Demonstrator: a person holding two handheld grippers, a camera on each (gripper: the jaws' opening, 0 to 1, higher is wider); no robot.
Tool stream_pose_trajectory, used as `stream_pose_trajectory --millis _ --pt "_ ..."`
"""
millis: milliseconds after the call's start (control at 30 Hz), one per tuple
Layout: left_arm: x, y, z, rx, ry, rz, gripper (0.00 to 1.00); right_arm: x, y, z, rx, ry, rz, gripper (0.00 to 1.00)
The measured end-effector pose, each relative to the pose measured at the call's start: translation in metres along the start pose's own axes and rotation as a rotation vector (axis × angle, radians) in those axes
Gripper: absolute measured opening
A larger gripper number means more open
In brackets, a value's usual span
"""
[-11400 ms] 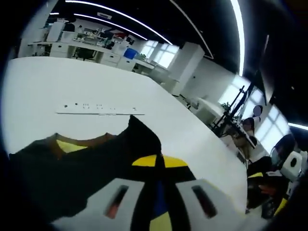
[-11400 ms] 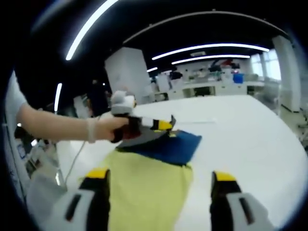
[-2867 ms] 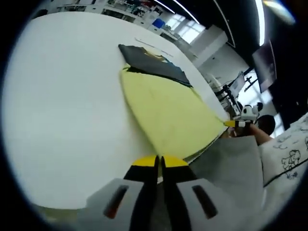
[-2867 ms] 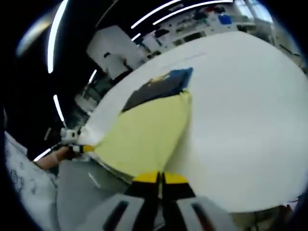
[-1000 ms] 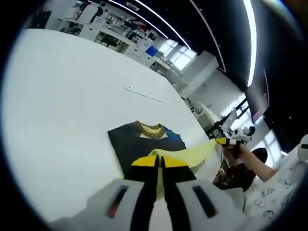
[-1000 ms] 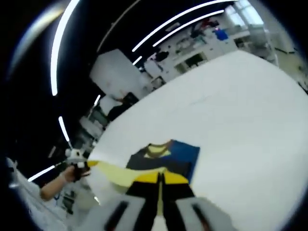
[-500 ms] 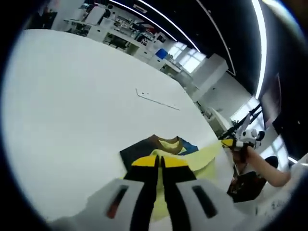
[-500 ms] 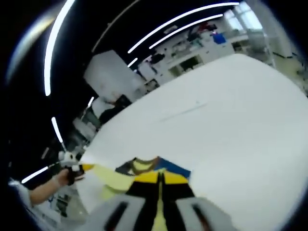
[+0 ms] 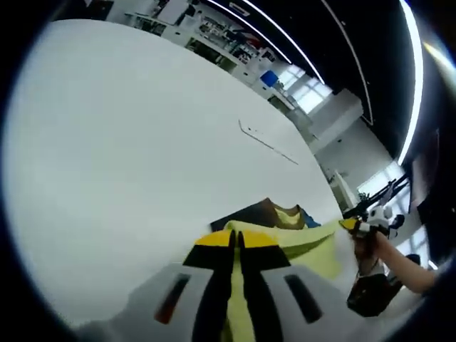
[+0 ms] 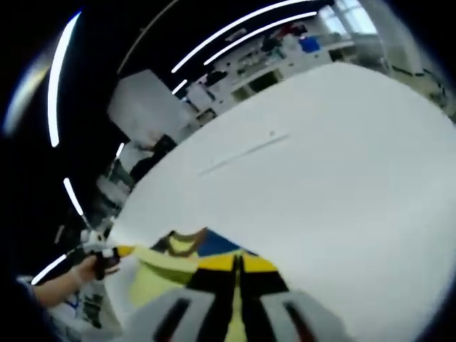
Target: Fold the garment on the visible template until the final outline fits inside the template.
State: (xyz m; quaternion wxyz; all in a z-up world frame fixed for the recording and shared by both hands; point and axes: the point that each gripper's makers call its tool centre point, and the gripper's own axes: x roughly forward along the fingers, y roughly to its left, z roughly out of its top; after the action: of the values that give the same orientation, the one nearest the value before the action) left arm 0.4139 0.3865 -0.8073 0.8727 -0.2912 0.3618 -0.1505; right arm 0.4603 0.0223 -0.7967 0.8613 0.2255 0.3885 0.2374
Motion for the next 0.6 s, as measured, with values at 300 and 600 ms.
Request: stream_pose_trajectory --millis 300,600 --pt "0.006 0.008 -0.009 -0.007 0.007 0.019 0.0 0.004 -0.008 -0.02 0.037 0.026 -0.028 0.0" --pt "0.004 0.001 -0.009 0.04 0.019 -0.029 0.0 0.003 -0.008 -0.018 -0.005 0.027 0.006 0.0"
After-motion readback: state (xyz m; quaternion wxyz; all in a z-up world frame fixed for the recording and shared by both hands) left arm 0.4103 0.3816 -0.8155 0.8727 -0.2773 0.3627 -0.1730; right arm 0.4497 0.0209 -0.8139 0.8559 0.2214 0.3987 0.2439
